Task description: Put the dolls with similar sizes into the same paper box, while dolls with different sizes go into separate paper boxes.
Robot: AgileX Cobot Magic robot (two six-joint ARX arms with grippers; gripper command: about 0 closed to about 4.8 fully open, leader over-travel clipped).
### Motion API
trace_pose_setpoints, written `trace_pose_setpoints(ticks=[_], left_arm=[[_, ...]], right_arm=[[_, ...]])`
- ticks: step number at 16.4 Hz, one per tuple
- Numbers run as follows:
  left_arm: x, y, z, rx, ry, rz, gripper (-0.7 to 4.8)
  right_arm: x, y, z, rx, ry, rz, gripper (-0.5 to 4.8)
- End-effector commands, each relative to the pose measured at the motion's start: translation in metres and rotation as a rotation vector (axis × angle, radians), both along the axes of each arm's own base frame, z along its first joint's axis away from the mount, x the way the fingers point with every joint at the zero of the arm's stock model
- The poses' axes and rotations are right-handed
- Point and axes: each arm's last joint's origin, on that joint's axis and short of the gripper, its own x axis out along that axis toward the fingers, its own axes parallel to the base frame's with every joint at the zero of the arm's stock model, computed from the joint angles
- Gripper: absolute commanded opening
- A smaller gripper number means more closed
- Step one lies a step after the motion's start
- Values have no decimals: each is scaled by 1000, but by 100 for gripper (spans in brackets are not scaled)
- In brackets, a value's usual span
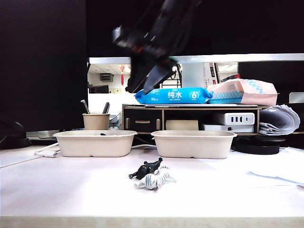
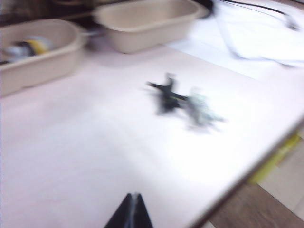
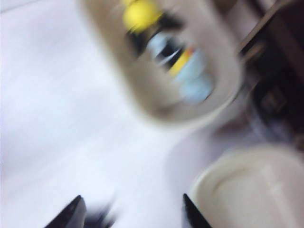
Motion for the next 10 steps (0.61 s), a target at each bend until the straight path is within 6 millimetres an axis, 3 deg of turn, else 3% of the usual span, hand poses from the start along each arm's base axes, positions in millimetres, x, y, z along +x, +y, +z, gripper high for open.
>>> trace_pose_setpoints(ticks=[1, 7, 8, 10], left_arm=[[-2, -4, -1, 10, 9, -45, -5], [-3, -5, -1, 13, 12, -50, -5], [-3, -5, -1, 13, 12, -50, -5], [-3, -5, -1, 13, 12, -50, -5]], right_arm=[[-28, -18, -1, -10, 27, 16, 263], [-120, -76, -46, 129, -1, 80, 276], [-130, -83, -56, 153, -46, 82, 276], [-139, -89, -80, 152, -46, 82, 335]])
